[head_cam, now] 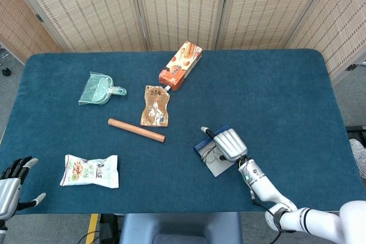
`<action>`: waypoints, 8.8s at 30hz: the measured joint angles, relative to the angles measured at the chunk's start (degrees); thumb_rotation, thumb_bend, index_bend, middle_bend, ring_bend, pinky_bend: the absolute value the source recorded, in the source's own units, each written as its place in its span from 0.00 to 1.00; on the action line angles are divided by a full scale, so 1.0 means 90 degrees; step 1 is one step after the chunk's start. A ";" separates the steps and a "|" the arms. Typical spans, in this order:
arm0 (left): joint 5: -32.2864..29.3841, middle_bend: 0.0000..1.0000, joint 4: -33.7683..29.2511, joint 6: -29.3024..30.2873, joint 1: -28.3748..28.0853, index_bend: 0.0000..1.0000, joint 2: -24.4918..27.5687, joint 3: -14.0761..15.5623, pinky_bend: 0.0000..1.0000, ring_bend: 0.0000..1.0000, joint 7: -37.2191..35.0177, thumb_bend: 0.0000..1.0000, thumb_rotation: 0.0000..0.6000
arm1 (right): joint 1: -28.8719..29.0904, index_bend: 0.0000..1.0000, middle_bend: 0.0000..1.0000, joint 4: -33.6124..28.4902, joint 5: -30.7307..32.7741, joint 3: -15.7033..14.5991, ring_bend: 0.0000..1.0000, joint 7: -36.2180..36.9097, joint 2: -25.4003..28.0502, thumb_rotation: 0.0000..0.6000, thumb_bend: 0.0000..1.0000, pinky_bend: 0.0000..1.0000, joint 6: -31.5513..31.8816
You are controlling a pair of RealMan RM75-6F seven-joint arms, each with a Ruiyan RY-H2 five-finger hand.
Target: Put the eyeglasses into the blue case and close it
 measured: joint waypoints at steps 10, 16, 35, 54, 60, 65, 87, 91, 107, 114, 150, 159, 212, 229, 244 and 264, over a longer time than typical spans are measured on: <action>0.0035 0.13 -0.0022 0.0035 0.0015 0.18 0.0023 0.0000 0.22 0.10 0.0005 0.20 1.00 | 0.0171 0.12 1.00 -0.0306 -0.0208 -0.0040 1.00 -0.0059 -0.0222 1.00 0.23 1.00 -0.0061; 0.0011 0.13 0.0005 0.0050 0.0041 0.18 0.0049 0.0000 0.22 0.10 -0.0049 0.20 1.00 | 0.0405 0.12 1.00 0.0047 -0.0057 0.0102 1.00 -0.0241 -0.0727 1.00 0.23 1.00 -0.0256; 0.0033 0.13 0.0081 0.0010 0.0029 0.18 -0.0024 -0.0005 0.22 0.10 -0.0095 0.20 1.00 | 0.0331 0.12 1.00 0.0162 0.0147 0.0018 1.00 -0.0439 -0.0536 1.00 0.23 1.00 -0.0199; -0.0014 0.13 0.0035 -0.0075 -0.0007 0.18 -0.0034 -0.0011 0.22 0.10 -0.0005 0.20 1.00 | 0.0265 0.12 1.00 0.0135 0.0245 -0.0049 1.00 -0.0364 -0.0248 1.00 0.23 1.00 -0.0227; -0.0007 0.13 0.0032 -0.0092 -0.0019 0.18 -0.0047 -0.0010 0.22 0.10 0.0001 0.20 1.00 | 0.0246 0.12 1.00 0.0222 0.0290 -0.0031 1.00 -0.0315 -0.0213 1.00 0.23 1.00 -0.0226; -0.0005 0.13 0.0023 -0.0082 -0.0018 0.18 -0.0045 -0.0011 0.22 0.10 0.0001 0.20 1.00 | 0.0265 0.11 1.00 0.0271 0.0259 0.0020 1.00 -0.0145 -0.0199 1.00 0.23 1.00 -0.0203; 0.0011 0.13 -0.0024 -0.0126 -0.0064 0.18 -0.0057 -0.0013 0.22 0.10 0.0050 0.20 1.00 | 0.0054 0.12 1.00 0.0645 0.0244 -0.0176 1.00 0.0092 0.0167 1.00 0.23 1.00 -0.0261; 0.0001 0.13 -0.0018 -0.0114 -0.0051 0.18 -0.0048 -0.0009 0.22 0.10 0.0044 0.20 1.00 | 0.0186 0.12 1.00 0.0858 0.0252 -0.0104 1.00 0.0099 -0.0052 1.00 0.23 1.00 -0.0381; -0.0051 0.13 0.0049 -0.0131 -0.0018 0.18 -0.0056 0.0011 0.22 0.10 -0.0010 0.20 1.00 | 0.0575 0.12 1.00 0.1198 0.0256 0.0196 1.00 0.0024 -0.0650 1.00 0.23 1.00 -0.0484; -0.0052 0.13 0.0069 -0.0132 -0.0024 0.18 -0.0056 0.0000 0.22 0.10 -0.0036 0.20 1.00 | 0.0736 0.12 1.00 0.1518 0.0332 0.0347 1.00 -0.0125 -0.0856 1.00 0.23 1.00 -0.0494; 0.0041 0.13 -0.0074 -0.0165 -0.0092 0.18 -0.0068 0.0015 0.22 0.10 0.0075 0.20 1.00 | -0.0733 0.23 0.94 0.1664 -0.0704 -0.0673 1.00 0.0996 -0.0100 1.00 0.18 1.00 0.1118; 0.0024 0.13 -0.0069 -0.0205 -0.0112 0.18 -0.0092 0.0018 0.22 0.10 0.0079 0.20 1.00 | -0.0867 0.23 0.94 0.1866 -0.0782 -0.0683 1.00 0.1179 -0.0127 1.00 0.18 1.00 0.1148; -0.0037 0.13 0.0035 -0.0227 -0.0099 0.18 -0.0086 0.0030 0.22 0.10 -0.0004 0.20 1.00 | -0.0234 0.26 0.95 0.2227 -0.1037 -0.0211 1.00 0.1325 -0.0571 1.00 0.38 1.00 0.0865; -0.0056 0.13 0.0010 -0.0245 -0.0100 0.18 -0.0073 0.0031 0.22 0.10 0.0012 0.20 1.00 | -0.0140 0.61 0.97 0.2144 -0.1194 -0.0372 1.00 0.1398 -0.0607 1.00 0.49 1.00 0.0839; 0.0026 0.13 -0.0048 -0.0320 -0.0217 0.18 -0.0131 -0.0005 0.22 0.10 0.0076 0.20 1.00 | -0.0522 0.64 0.97 0.0765 -0.1359 -0.0661 1.00 0.1171 0.0501 1.00 0.51 1.00 0.1250; -0.0052 0.13 -0.0202 -0.0329 -0.0181 0.17 0.0013 0.0042 0.22 0.10 0.0093 0.20 1.00 | 0.0160 0.64 0.97 0.0818 -0.0775 -0.0079 1.00 0.0304 0.0099 1.00 0.51 1.00 0.0222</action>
